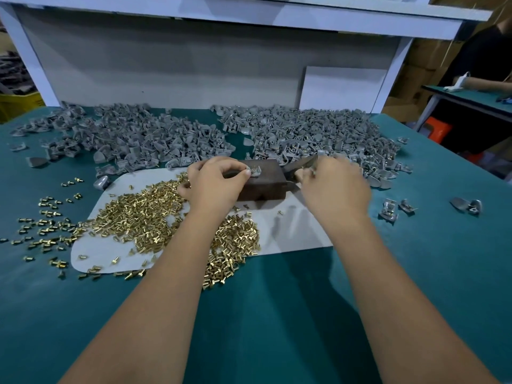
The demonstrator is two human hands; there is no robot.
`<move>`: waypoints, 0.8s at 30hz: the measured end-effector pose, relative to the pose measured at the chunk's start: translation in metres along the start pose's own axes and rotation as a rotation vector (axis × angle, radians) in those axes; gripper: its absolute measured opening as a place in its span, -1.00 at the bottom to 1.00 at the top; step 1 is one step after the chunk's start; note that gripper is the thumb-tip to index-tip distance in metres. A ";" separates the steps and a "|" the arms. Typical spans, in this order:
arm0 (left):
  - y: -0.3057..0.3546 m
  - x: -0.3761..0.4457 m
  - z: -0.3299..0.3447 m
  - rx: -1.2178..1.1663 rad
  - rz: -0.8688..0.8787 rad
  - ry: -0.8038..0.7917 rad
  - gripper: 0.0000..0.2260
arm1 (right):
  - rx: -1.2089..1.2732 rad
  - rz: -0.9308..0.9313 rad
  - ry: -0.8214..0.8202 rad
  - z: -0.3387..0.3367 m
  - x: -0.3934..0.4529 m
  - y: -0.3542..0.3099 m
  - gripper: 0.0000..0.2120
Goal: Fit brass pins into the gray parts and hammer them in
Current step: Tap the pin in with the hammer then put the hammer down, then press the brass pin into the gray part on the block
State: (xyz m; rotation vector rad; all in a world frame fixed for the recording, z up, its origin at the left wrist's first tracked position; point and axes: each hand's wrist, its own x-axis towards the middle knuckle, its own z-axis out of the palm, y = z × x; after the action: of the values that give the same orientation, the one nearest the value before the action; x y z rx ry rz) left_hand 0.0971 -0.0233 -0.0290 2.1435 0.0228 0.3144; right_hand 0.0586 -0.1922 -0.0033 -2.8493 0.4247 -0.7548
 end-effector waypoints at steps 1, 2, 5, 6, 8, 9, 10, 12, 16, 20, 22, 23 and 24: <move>0.000 0.000 0.001 -0.005 0.002 0.000 -0.85 | -0.065 0.047 -0.069 -0.001 -0.003 0.008 -0.69; -0.001 0.000 0.001 -0.014 0.002 0.002 -0.85 | -0.091 0.076 -0.153 0.000 -0.007 0.013 -0.68; -0.002 0.001 0.002 -0.030 -0.006 0.010 -0.89 | -0.118 0.068 -0.291 0.009 -0.016 0.016 -0.76; -0.003 0.001 0.002 -0.026 -0.006 0.013 -0.89 | -0.098 0.069 -0.286 0.010 -0.016 0.015 -0.79; -0.004 0.002 0.003 0.003 0.000 0.020 -0.89 | -0.037 0.081 -0.264 0.010 -0.015 0.015 -0.87; -0.004 0.002 0.004 0.027 0.004 0.026 -0.90 | -0.009 0.096 -0.246 0.008 -0.014 0.015 -0.90; -0.004 0.002 0.005 0.053 0.010 0.037 -0.91 | 0.013 0.113 -0.216 0.007 -0.013 0.015 -0.89; -0.004 0.002 0.007 0.105 0.026 0.070 -0.93 | 0.052 0.117 -0.131 0.001 -0.013 0.015 -0.83; -0.004 0.003 0.009 0.134 0.034 0.096 -0.93 | 0.228 0.021 0.007 -0.015 -0.018 0.012 -0.88; -0.005 0.004 0.010 0.135 0.045 0.113 -0.91 | 0.241 -0.120 -0.019 -0.029 -0.026 0.001 -0.72; -0.004 0.004 0.010 0.120 0.037 0.124 -0.87 | 0.241 -0.125 -0.023 -0.033 -0.028 -0.004 -0.63; -0.004 0.003 0.010 0.104 0.032 0.126 -0.86 | 0.244 -0.124 -0.008 -0.034 -0.027 -0.006 -0.62; -0.003 0.003 0.011 0.082 0.034 0.132 -0.85 | 0.239 -0.128 0.017 -0.035 -0.027 -0.007 -0.61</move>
State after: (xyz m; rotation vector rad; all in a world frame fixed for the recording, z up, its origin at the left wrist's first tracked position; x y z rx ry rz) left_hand 0.1028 -0.0302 -0.0370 2.2027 0.0768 0.4822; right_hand 0.0200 -0.1801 0.0157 -2.6658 0.1431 -0.7933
